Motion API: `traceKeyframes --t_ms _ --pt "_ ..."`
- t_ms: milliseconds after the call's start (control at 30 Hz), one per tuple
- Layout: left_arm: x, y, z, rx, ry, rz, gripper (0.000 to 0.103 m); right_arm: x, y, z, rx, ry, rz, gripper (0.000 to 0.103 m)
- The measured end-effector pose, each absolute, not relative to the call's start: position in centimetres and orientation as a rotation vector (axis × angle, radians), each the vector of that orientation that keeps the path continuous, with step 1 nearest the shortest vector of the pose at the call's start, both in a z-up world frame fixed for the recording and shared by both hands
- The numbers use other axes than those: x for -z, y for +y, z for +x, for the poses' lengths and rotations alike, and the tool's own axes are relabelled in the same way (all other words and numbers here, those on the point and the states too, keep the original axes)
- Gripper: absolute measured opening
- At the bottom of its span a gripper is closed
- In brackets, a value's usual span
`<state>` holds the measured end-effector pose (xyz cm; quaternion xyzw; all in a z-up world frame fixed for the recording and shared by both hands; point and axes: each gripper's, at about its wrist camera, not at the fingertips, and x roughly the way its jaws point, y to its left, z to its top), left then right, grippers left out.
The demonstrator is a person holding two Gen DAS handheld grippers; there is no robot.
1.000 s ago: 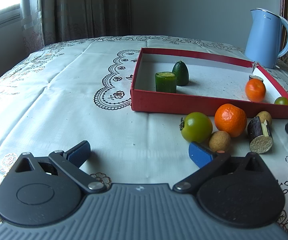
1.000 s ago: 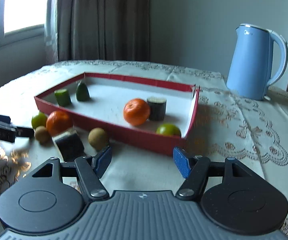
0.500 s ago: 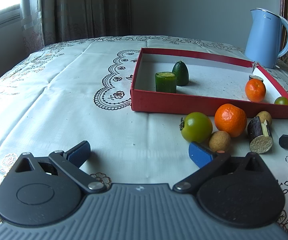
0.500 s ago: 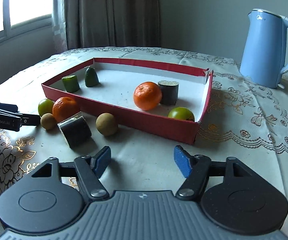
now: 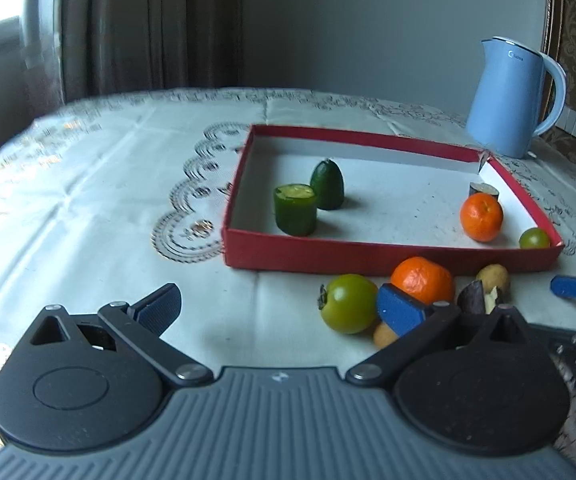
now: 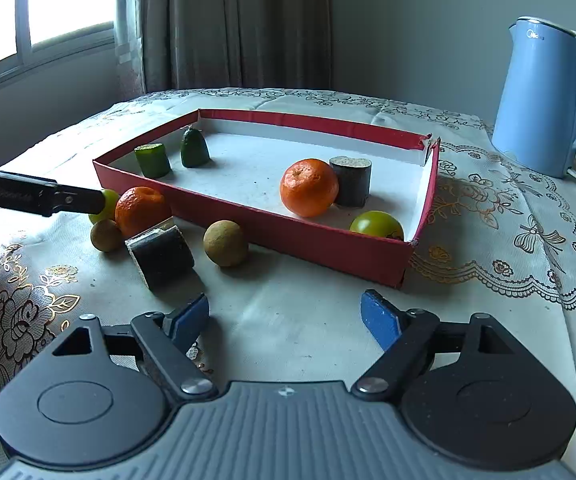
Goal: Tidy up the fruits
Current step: 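Move the left gripper down to the green tomato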
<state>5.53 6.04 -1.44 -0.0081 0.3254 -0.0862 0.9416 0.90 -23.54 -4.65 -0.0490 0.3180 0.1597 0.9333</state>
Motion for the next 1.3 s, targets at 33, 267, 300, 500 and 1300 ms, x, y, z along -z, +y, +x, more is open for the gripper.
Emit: traceKeyframes --t_ms 33,267,300,500,1300 --pt "1.7 6.0 5.8 0.180 0.682 -0.024 0.103 4.6 -23.5 0.9 -0.327 0.651 -0.100 0.084" --pt "1.9 5.8 5.8 0.188 0.687 -0.049 0.103 4.7 -23.5 0.9 -0.327 0.650 -0.100 0.084" --pt "2.0 5.8 5.8 0.172 0.679 -0.035 0.103 4.7 -23.5 0.9 -0.327 0.650 -0.100 0.084" --pt "1.9 7.6 5.3 0.206 0.692 -0.070 0.103 4.7 -23.5 0.9 -0.327 0.651 -0.103 0.085" --pt "2.4 4.5 5.6 0.200 0.676 0.122 0.082 4.7 -23.4 0.8 -0.330 0.652 -0.107 0.087"
